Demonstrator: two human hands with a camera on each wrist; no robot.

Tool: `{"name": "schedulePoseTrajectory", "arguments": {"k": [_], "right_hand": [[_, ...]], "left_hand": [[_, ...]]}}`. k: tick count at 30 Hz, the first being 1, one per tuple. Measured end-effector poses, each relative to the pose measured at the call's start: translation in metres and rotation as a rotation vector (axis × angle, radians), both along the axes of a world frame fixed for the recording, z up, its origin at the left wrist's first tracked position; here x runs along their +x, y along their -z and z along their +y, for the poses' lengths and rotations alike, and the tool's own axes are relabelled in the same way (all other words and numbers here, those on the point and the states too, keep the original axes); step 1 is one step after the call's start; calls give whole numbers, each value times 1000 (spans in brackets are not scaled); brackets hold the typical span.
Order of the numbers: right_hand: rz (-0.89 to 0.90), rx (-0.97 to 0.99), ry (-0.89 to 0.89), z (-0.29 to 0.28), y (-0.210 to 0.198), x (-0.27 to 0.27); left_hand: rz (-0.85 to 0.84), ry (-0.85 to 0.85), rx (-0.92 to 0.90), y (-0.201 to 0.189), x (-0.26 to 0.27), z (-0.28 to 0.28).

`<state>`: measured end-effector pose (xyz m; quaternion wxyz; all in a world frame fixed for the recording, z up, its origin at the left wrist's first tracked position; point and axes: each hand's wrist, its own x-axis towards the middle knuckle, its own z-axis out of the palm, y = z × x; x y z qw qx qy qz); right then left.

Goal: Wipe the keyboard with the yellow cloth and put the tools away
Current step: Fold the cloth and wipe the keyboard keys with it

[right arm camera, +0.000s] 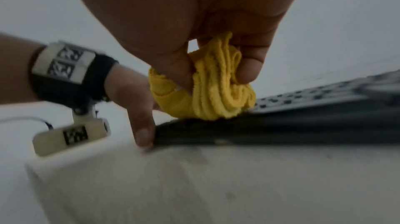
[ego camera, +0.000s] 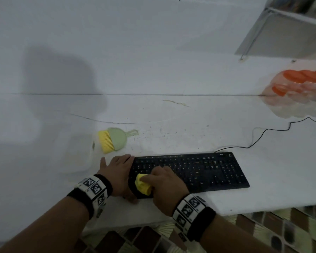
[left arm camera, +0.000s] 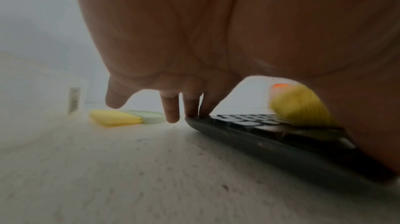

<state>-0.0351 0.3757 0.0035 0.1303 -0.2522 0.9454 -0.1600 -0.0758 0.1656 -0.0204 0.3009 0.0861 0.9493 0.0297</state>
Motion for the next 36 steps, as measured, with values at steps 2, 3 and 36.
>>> {"name": "schedulePoseTrajectory", "arguments": {"k": [2, 3, 36], "right_hand": [[-29, 48, 4, 2, 5, 2], [-29, 77, 24, 12, 5, 2], [-3, 225, 232, -32, -11, -87]], "left_hand": [[15, 4, 35, 5, 0, -3], [22, 2, 54, 7, 0, -4], [-1, -44, 161, 12, 6, -38]]}}
